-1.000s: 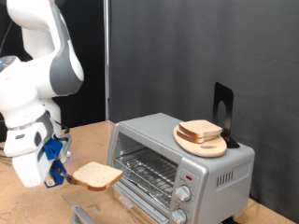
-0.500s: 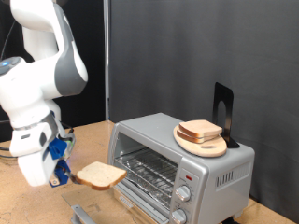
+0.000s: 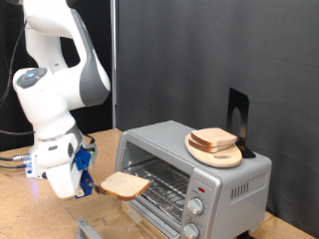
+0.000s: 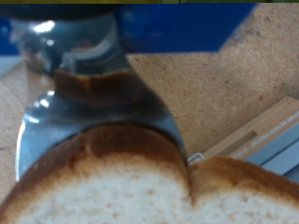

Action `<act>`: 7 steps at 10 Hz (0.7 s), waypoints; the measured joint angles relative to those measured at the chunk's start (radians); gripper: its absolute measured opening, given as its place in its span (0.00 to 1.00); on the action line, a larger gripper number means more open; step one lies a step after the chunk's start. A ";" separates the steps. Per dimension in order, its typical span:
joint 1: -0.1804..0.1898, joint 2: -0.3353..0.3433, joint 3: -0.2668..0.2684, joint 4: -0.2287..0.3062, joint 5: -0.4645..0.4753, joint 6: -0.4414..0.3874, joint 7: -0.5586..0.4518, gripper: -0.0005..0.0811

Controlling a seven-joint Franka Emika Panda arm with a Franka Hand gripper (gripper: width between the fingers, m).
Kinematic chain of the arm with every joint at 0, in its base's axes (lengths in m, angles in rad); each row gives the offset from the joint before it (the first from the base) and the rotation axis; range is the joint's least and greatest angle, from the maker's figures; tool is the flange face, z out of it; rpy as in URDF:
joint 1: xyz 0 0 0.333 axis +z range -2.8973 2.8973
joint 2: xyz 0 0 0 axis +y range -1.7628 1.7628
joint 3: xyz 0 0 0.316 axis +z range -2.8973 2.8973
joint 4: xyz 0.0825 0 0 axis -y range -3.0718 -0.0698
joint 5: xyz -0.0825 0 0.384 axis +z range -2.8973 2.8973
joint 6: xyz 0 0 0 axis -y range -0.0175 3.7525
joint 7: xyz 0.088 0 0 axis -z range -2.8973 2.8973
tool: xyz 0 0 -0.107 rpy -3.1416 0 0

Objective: Make a piece of toast with the oven

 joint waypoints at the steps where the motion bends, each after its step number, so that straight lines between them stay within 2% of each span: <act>1: 0.009 -0.010 0.010 -0.015 0.014 0.011 0.000 0.34; 7: 0.020 -0.035 0.049 -0.069 -0.010 0.066 0.072 0.34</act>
